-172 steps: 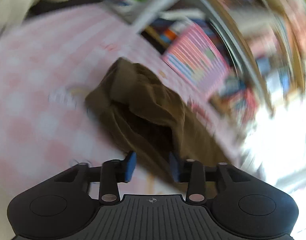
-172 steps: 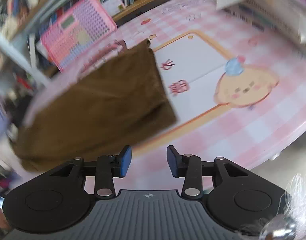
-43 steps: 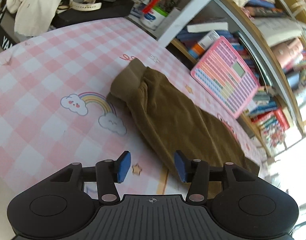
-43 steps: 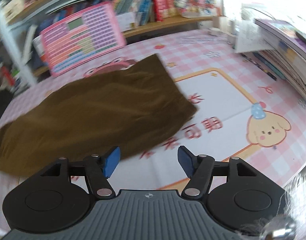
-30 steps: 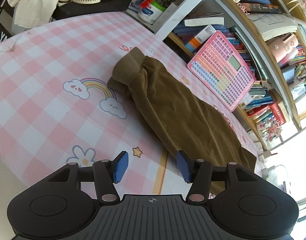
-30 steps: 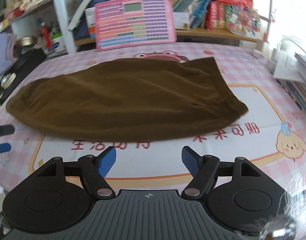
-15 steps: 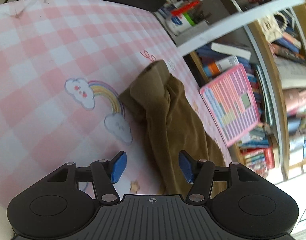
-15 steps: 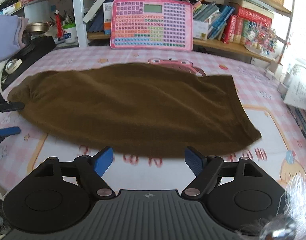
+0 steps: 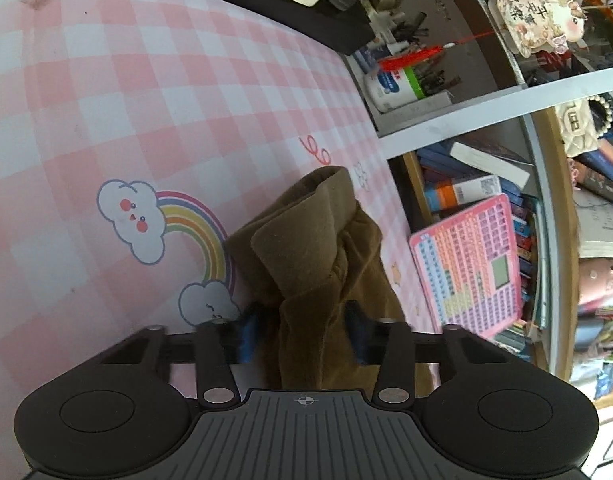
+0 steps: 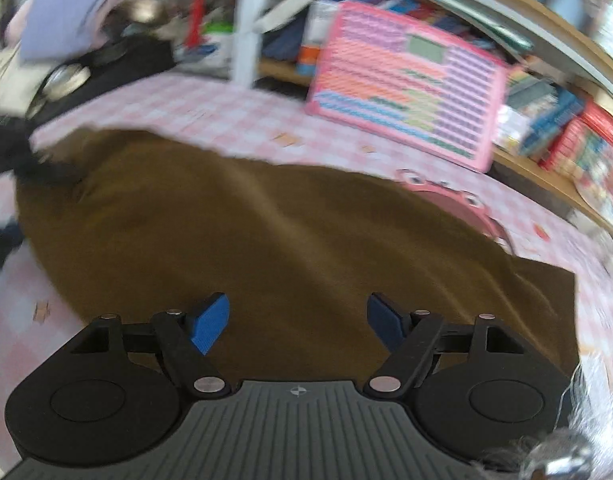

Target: Fold clothes

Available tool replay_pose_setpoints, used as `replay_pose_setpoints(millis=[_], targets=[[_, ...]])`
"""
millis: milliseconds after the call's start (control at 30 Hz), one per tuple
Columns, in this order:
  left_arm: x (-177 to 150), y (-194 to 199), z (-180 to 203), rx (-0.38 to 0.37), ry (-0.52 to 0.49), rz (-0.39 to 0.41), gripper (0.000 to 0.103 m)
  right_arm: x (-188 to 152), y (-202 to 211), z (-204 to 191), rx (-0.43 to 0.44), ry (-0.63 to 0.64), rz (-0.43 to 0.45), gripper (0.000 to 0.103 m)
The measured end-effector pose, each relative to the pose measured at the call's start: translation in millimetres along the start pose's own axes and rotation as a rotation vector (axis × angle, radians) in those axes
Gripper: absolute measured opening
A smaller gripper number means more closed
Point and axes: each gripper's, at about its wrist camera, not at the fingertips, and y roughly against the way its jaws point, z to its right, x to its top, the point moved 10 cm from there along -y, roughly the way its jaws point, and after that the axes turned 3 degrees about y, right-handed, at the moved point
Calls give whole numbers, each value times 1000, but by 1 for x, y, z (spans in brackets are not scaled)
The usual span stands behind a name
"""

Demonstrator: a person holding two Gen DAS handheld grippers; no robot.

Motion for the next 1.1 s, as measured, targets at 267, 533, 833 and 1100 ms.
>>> replay_pose_setpoints(millis=[267, 533, 833, 1100], targets=[[0, -6, 2, 45, -44, 5, 14, -11, -1, -5, 93, 0, -13, 75], [0, -6, 0, 44, -30, 6, 15, 48, -38, 19, 9, 23, 50, 76], [1, -6, -1, 29, -41, -1, 15, 52, -61, 9, -55, 137, 52, 76], [0, -5, -3, 14, 0, 10, 14, -3, -3, -14, 56, 70, 10, 77]])
